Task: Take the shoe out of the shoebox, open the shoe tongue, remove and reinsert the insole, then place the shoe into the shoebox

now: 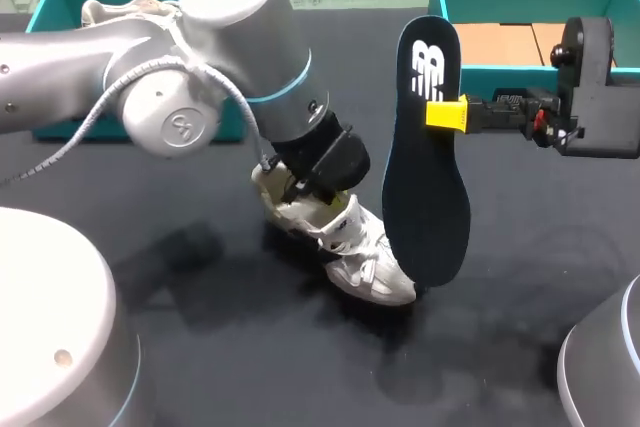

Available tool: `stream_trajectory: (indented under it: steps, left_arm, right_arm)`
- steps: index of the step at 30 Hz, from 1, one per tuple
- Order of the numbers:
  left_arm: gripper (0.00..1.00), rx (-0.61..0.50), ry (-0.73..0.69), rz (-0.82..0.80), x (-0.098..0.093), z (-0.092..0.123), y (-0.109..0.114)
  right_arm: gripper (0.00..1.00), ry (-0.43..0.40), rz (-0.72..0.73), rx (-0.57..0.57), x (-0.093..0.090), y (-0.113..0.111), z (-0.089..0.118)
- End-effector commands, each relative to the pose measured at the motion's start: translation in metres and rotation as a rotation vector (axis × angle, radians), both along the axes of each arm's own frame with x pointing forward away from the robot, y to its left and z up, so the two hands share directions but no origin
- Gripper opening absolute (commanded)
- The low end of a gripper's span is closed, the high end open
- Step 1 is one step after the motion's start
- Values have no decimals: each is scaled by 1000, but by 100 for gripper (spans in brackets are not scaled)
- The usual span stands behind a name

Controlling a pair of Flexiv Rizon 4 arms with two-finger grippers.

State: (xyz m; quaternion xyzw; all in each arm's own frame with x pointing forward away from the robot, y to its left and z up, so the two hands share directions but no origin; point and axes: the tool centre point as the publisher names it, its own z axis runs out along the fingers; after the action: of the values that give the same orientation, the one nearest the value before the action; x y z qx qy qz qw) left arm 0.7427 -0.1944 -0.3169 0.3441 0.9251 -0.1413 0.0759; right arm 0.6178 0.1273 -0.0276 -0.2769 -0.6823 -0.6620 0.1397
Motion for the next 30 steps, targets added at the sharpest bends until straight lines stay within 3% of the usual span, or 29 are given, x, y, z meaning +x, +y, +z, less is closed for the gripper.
stream_trajectory:
  steps: [1,10,15,22,30]
  left_arm:
    - [0,-113,-168,-35,-18,15,20]
    - [0,-113,-168,-35,-18,15,20]
    - [0,-138,-212,-264,-16,21,24]
    - [0,-99,-181,-427,-14,28,17]
    - [0,-43,-134,-695,-30,35,6]
  right_arm:
    - [0,0,-11,1,-8,-2,-1]
    - [0,0,-11,1,-8,-2,-1]
    - [0,0,-11,1,-8,-2,-1]
    - [0,0,-11,1,-8,-2,-1]
    - [0,0,-11,1,-8,-2,-1]
